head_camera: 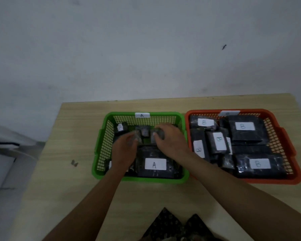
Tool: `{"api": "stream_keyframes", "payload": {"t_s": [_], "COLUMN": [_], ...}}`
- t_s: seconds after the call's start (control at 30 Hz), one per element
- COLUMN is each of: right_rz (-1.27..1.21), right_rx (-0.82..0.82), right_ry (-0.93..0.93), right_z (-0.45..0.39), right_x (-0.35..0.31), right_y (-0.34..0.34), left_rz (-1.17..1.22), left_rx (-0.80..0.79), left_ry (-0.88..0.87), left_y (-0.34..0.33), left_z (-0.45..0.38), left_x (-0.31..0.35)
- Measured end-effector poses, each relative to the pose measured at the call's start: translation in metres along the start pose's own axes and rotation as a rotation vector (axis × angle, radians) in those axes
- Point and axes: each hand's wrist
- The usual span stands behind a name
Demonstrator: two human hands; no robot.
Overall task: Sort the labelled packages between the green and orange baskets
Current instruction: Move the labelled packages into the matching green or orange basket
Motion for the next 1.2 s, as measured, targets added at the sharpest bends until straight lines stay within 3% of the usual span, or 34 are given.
{"api": "stream_keyframes", "payload": {"t_s": [0.1,0.27,0.43,0.6,0.77,0.9,0.97,1.07,1.13,1.2], "right_rz": [-0.047,-0.006,0.036,-0.19,-0.454,-0.692,-0.725,-0.631,-0.613,-0.635], "right_rx": [-0.176,-0.379,-0.323,-0.423,-0.316,-0.339,-0.279,-0.202,-0.243,-0.301], "right_ry": [-0.036,-0.255,-0.41,-0.478,-0.486,-0.432,-0.421,-0.378,-0.368,-0.354], "right_z": [-0.028,-0.064,-0.075,-0.079,-0.081,-0.073,-0.068,-0.06,-0.055,-0.051], "right_x": [-0.035,-0.059,-0.062,-0.061,-0.068,-0.071,-0.068,-0.061,-0.057,-0.057], "right_y": [-0.024,-0.068,-0.091,-0.094,-0.064,-0.041,-0.037,-0.039,-0.044,-0.048], "left_rz": [-0.04,-0.039,0.012,-0.018,-0.002,0.123,0.257,0.74,1.002,1.104], "left_rx": [-0.032,-0.131,-0.278,-0.4,-0.336,-0.19,-0.097,-0.039,-0.044,-0.07], "left_ry": [0.012,-0.007,-0.058,-0.079,-0.185,-0.242,-0.126,0.258,0.446,0.517], "left_y": [0.024,0.037,0.04,0.042,0.046,0.046,0.047,0.048,0.049,0.051], "left_z": [-0.01,-0.027,-0.039,-0.04,-0.035,-0.031,-0.03,-0.03,-0.029,-0.027], "left_x": [-0.027,-0.053,-0.071,-0.08,-0.078,-0.064,-0.056,-0.046,-0.043,-0.041]}}
Point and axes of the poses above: each hand's wrist, its own z-axis away from the middle knuckle, its own y-axis out of the back of the hand, x = y × z, and after that the axes turned 15 degrees about z, right-handed
